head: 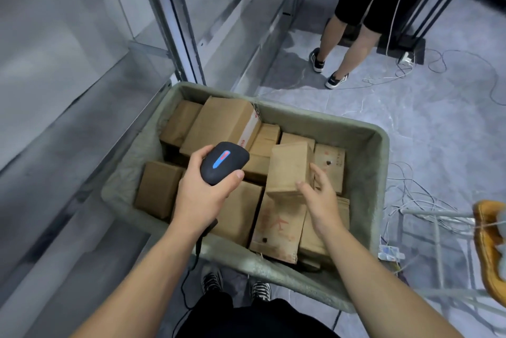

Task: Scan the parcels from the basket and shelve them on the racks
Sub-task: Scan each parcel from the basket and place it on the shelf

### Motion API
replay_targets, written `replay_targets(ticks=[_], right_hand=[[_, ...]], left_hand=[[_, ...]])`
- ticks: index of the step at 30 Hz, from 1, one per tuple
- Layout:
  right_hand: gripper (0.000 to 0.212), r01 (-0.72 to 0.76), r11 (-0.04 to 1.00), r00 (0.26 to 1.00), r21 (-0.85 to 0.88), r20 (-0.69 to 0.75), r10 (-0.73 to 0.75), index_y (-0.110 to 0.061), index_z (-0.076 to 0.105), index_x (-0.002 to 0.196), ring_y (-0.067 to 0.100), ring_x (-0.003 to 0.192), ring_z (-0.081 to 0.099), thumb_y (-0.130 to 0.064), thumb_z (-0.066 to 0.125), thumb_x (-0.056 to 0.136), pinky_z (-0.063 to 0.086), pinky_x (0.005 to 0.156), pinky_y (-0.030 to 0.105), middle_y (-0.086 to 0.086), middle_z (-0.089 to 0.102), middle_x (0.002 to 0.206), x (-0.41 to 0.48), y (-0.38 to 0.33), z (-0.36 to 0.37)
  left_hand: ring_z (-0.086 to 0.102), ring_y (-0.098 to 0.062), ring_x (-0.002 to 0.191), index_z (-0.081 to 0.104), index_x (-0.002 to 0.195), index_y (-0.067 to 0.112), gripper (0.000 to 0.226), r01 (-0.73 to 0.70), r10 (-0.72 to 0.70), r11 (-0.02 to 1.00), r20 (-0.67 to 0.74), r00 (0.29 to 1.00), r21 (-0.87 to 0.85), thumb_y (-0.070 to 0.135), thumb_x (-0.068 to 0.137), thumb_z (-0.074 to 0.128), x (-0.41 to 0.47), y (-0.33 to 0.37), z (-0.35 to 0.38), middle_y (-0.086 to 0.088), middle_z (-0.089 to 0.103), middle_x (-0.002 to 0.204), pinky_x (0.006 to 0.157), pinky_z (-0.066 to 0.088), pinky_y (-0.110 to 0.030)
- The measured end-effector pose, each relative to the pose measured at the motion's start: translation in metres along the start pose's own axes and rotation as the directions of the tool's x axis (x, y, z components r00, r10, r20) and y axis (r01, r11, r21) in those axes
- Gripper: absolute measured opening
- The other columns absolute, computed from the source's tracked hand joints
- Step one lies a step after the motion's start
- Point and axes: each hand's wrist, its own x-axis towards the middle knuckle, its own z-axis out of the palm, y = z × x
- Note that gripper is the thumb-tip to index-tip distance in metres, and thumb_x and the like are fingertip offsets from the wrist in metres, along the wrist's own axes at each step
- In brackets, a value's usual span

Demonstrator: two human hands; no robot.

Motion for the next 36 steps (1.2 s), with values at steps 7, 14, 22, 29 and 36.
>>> replay_targets(ticks=[7,14,22,29,36], right_hand=[[0.058,-0.051,0.999,0.998,-0.004,0.030,0.051,-0.023,0.040,0.152,0.013,0.126,0.053,-0.012,0.059,0.099,0.045,0.105,0.032,-0.002,0.052,0.145,-0.001,0.006,0.002],[0.090,0.061,0.881,0.997,-0.469,-0.007,-0.073,-0.028,0.018,0.161,0.017,0.151,0.019,-0.046,0.070,0.090,0.020,0.117,0.034,-0.005,0.021,0.163,0.004,-0.008,0.015],[0.105,-0.008,0.567,0.999,-0.823,-0.034,-0.035,-0.025,0.011,0.160,0.031,0.154,-0.001,-0.074,0.061,0.082,0.019,0.119,0.056,0.005,-0.006,0.168,0.012,-0.024,0.042],[0.098,-0.057,0.564,0.995,-0.824,-0.001,0.099,-0.023,0.010,0.161,0.037,0.150,0.012,-0.055,0.066,0.087,0.030,0.115,0.049,0.009,-0.006,0.168,0.020,-0.032,0.044],[0.094,-0.023,0.909,0.995,-0.416,0.077,0.060,-0.036,0.029,0.157,0.024,0.144,0.034,-0.046,0.074,0.075,0.037,0.116,0.049,-0.003,0.022,0.162,0.016,-0.028,0.016]], left_hand=[[0.065,-0.014,0.075,0.057,0.116,0.049,0.070,0.034,-0.035,0.999,-0.033,0.999,-0.032,0.059,0.052,0.082,-0.014,-0.004,-0.007,0.007,0.071,0.108,0.067,0.053,-0.030],[0.066,-0.012,0.078,0.057,0.115,0.046,0.070,0.028,-0.030,0.998,-0.026,0.999,-0.064,0.057,0.051,0.082,-0.018,0.000,-0.004,0.006,0.070,0.110,0.062,0.053,-0.025],[0.067,-0.008,0.078,0.057,0.114,0.049,0.068,0.027,-0.029,0.998,-0.038,0.999,-0.065,0.056,0.051,0.082,-0.017,0.003,-0.006,0.010,0.070,0.107,0.064,0.055,-0.028],[0.068,-0.012,0.080,0.057,0.113,0.051,0.066,0.030,-0.033,0.998,-0.058,0.998,-0.050,0.057,0.052,0.082,-0.017,0.006,-0.010,0.012,0.071,0.106,0.068,0.059,-0.033],[0.066,-0.015,0.073,0.056,0.115,0.049,0.065,0.042,-0.044,0.998,-0.052,0.998,-0.057,0.051,0.056,0.083,-0.019,0.007,-0.008,0.007,0.071,0.107,0.063,0.054,-0.025]])
